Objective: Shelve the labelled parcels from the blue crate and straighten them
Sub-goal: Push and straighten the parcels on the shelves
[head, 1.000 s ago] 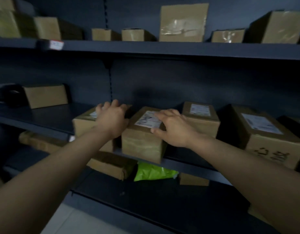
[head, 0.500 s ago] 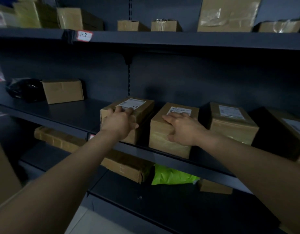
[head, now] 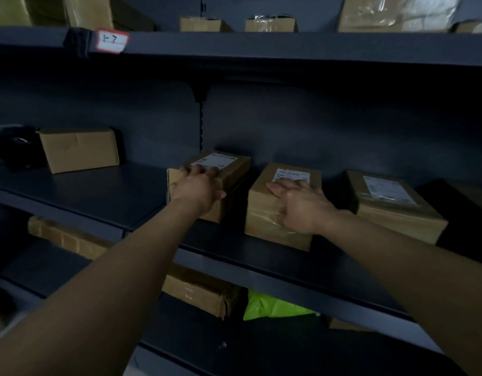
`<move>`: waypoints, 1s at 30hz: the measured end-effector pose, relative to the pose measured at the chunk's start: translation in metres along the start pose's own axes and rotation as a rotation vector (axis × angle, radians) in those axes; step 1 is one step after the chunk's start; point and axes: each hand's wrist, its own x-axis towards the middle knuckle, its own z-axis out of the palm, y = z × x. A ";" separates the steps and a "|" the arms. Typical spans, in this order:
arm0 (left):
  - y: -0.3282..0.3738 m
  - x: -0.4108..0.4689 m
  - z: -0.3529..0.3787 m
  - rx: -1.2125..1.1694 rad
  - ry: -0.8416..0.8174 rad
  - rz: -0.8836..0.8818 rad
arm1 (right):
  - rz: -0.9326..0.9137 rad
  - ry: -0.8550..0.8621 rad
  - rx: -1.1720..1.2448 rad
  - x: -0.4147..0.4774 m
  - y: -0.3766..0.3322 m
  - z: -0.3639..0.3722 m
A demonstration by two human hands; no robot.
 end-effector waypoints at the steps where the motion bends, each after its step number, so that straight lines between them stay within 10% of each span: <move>1: 0.000 0.004 0.001 -0.001 0.000 0.001 | 0.004 0.003 0.001 0.002 0.001 0.001; 23: -0.001 0.022 0.000 0.032 -0.034 0.003 | -0.024 0.052 -0.089 0.018 0.000 0.005; 30: 0.028 -0.028 -0.004 -0.004 0.339 0.200 | -0.049 0.323 -0.087 -0.044 0.016 -0.004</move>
